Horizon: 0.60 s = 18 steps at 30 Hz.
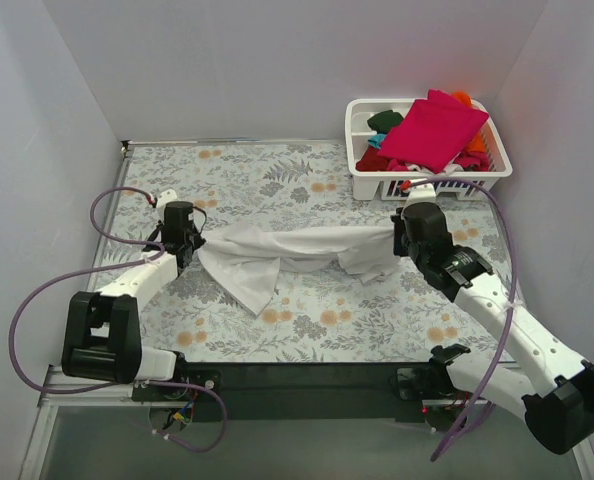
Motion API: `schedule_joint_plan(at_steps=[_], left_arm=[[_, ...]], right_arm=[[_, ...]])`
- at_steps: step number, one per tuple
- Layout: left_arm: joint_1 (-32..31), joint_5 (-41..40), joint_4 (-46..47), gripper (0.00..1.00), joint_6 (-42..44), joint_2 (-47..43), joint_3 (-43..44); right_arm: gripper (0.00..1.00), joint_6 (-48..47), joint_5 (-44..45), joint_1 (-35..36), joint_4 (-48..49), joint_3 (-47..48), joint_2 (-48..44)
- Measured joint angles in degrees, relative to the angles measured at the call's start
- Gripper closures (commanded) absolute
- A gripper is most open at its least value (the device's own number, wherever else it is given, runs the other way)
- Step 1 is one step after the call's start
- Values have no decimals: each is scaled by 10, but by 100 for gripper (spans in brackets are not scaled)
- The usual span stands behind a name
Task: Fold and stack the t-shirts
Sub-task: Flatten the tshirt out
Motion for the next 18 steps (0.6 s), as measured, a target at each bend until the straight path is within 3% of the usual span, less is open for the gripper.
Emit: schedule_joint_plan(at_steps=[3, 8, 11, 18], left_arm=[[3, -13, -19, 55, -3, 6, 0], [-5, -9, -24, 54, -8, -7, 36], [-41, -2, -11, 54, -9, 6, 88], [-128, 37, 29, 55, 1, 177, 232]], right_arm=[[99, 2, -14, 0, 2, -16, 27], [99, 9, -52, 0, -3, -63, 66], [99, 14, -69, 5, -3, -79, 88], [99, 22, -94, 19, 6, -90, 103]])
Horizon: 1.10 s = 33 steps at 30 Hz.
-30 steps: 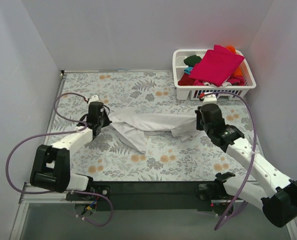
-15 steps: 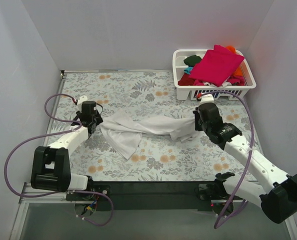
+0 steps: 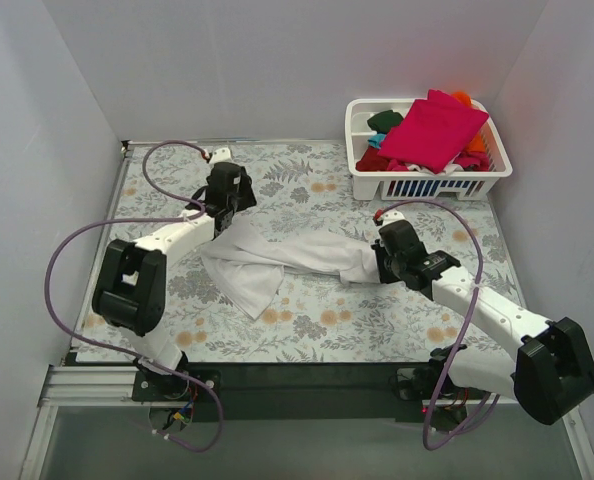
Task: Fold and stack the t-shirts
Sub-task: Flatten the tshirt out
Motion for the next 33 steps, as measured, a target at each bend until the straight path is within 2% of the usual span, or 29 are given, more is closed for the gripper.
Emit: schedule_joint_plan(at_steps=[6, 33], left_arm=[[3, 21, -29, 56, 2, 92, 5], [4, 13, -46, 60, 22, 153, 32]], right_arm=[[99, 2, -9, 1, 9, -17, -3], [99, 11, -21, 1, 30, -26, 8]])
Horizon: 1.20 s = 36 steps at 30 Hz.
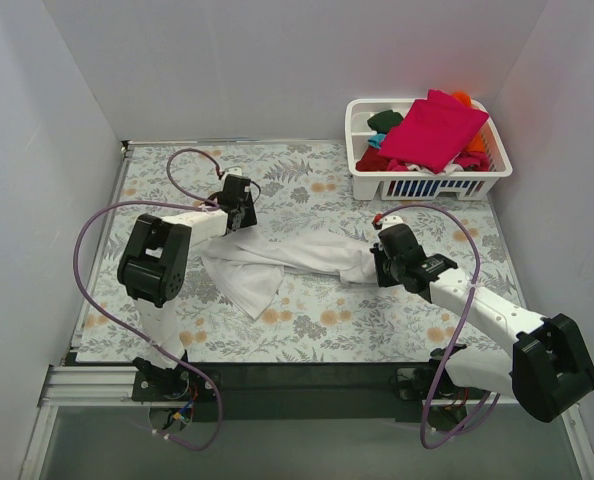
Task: Fold and stack the t-shirts
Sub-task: Flatten the tshirt out
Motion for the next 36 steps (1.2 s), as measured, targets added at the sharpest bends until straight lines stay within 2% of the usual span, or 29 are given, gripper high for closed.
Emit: schedule_joint_plan(at_steps=[3, 6, 7, 18, 22, 29, 36], left_arm=[[0, -6, 0, 62, 5, 7, 8], [0, -9, -3, 81, 7, 7, 8], [0, -10, -5, 100, 9, 7, 8], [2, -41, -17, 100, 19, -17, -1], [32, -50, -14, 100, 19, -100, -40], [133, -74, 16, 100, 20, -269, -106], [145, -83, 23, 100, 21, -351, -164]], right_arm=[[99, 1, 0, 0, 0, 0, 0], [99, 1, -1, 0, 1, 0, 0], [99, 1, -2, 0, 1, 0, 0], [99, 1, -4, 0, 4, 25, 14], [99, -1, 11, 0, 4, 79, 14], [99, -14, 29, 0, 4, 171, 14], [99, -23, 37, 0, -47, 182, -21]])
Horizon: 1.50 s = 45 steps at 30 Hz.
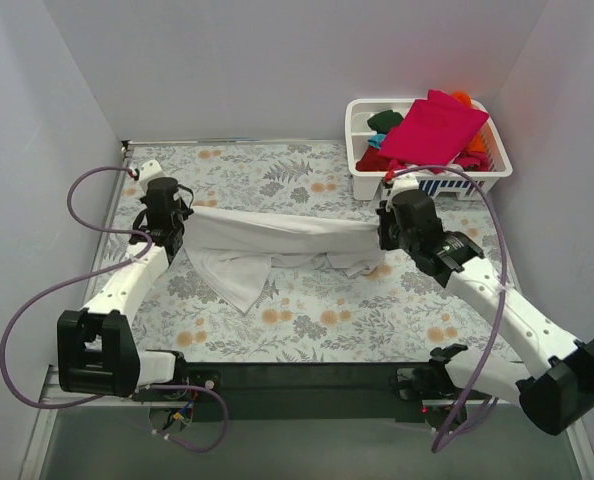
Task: Fold and stack the t-shirts
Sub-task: Flatten the tshirt out
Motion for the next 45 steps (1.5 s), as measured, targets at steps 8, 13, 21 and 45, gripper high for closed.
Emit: schedule_joint_plan(at_steps=[8, 13, 21, 45], left_arm=[[0, 8, 23, 100, 0, -75, -26], [1, 18, 39, 100, 1, 1, -10], [16, 39, 23, 100, 4, 88, -11], [16, 75, 43, 100, 4, 118, -11]], right_arm=[[99, -7, 10, 1, -45, 25, -117], [81, -17, 33, -2, -13, 55, -29], [35, -20, 42, -8, 6, 48, 139], [60, -1, -48, -8, 122, -41, 221]])
